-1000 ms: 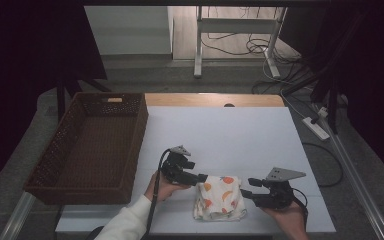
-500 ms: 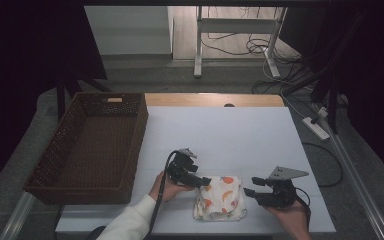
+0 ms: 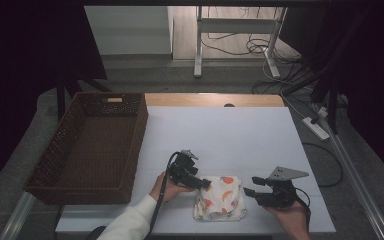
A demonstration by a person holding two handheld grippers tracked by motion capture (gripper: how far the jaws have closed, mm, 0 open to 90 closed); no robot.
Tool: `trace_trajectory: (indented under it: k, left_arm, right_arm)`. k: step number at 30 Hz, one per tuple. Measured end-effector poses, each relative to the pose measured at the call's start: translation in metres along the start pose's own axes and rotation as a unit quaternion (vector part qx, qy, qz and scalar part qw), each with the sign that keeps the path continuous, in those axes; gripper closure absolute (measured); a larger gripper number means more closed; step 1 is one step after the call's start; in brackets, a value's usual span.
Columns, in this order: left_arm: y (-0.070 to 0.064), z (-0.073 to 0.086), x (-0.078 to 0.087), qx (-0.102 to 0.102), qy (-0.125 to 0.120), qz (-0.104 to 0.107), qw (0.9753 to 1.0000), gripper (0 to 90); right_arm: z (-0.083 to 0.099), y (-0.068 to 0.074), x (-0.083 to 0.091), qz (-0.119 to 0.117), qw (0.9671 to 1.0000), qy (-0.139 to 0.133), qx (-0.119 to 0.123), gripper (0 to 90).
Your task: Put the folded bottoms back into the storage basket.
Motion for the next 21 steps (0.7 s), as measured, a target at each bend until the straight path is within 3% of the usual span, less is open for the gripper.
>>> trace_trajectory:
  k: [6, 21]
  left_arm:
    - [-0.004, 0.002, -0.002, -0.007, 0.002, 0.002, 1.0000, 23.5]
    - [-0.012, 0.007, -0.004, -0.020, 0.012, 0.006, 0.9997, 54.9]
  right_arm:
    - [0.000, -0.001, 0.000, 0.002, 1.0000, 0.000, -0.002, 43.1]
    - [0.001, -0.002, 0.000, 0.012, 0.9999, 0.001, -0.009, 43.1]
Point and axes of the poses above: each handheld gripper's, and its own axes: x roughly backward along the jaws, z roughly out of its underside, y roughly to its left, the point moved 1 cm from there along -x, roughly forward along the jaws, and after that the axes turned 7 degrees about z, right-handed, at the moved point
